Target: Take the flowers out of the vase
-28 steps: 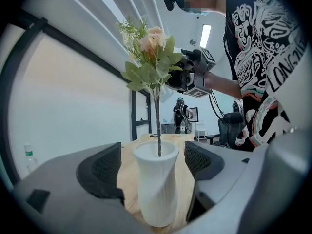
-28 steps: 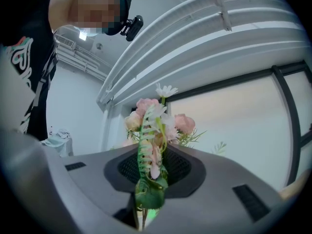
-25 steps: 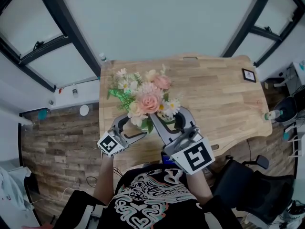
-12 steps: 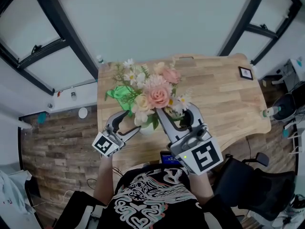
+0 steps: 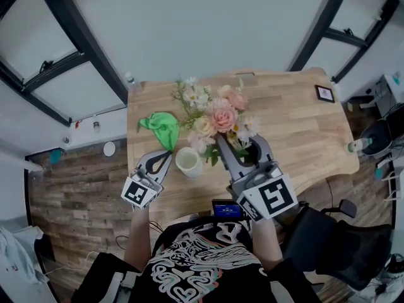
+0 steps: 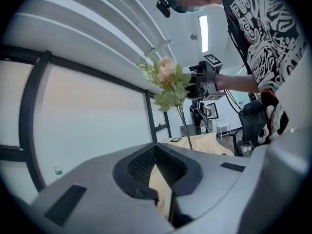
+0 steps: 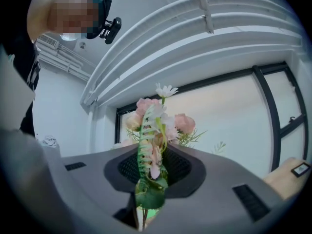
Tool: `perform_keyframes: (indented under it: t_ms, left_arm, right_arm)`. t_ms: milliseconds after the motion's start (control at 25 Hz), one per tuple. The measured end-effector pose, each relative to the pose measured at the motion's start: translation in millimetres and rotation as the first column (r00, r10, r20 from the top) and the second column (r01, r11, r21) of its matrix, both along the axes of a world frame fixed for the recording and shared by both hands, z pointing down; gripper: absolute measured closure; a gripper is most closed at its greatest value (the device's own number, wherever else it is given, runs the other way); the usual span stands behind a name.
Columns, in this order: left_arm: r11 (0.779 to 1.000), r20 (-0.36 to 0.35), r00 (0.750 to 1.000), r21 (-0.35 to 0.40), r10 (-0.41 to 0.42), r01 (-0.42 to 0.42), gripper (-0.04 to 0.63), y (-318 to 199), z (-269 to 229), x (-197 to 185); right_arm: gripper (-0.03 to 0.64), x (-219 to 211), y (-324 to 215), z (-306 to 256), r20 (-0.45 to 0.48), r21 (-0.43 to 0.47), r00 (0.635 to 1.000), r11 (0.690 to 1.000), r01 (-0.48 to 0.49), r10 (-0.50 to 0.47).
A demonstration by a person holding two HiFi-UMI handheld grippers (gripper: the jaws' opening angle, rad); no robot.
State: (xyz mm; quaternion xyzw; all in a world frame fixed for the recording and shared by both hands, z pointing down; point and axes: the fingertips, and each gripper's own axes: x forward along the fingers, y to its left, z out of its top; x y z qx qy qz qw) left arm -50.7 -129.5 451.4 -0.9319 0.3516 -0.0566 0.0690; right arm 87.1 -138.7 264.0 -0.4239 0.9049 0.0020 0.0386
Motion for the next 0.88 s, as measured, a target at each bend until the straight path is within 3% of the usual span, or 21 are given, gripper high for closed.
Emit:
perform_keyframes:
  t_ms: [480, 680, 880]
  left_arm:
    - [0.999, 0.022, 1.000, -0.044, -0.015, 0.016, 0.592, -2, 17, 10]
    - [0.997, 0.020, 1.000, -0.076, -0.023, 0.025, 0.592, -3, 22, 13]
    - [0.994, 0.035, 0.999, -0.105, -0.030, 0.033, 0.592, -5, 32, 9]
  right_arm:
    - [0.523, 20, -18, 111, 0.039, -0.272, 0.998, 0.962, -0.034, 0.047]
    - [0.523, 29, -23, 152, 0.052, -0.371, 0.996, 0.927, -0.045, 0.069]
    - [0.523, 32, -27, 200, 0.088, -0.487, 0.992, 0.873, -0.038, 0.092]
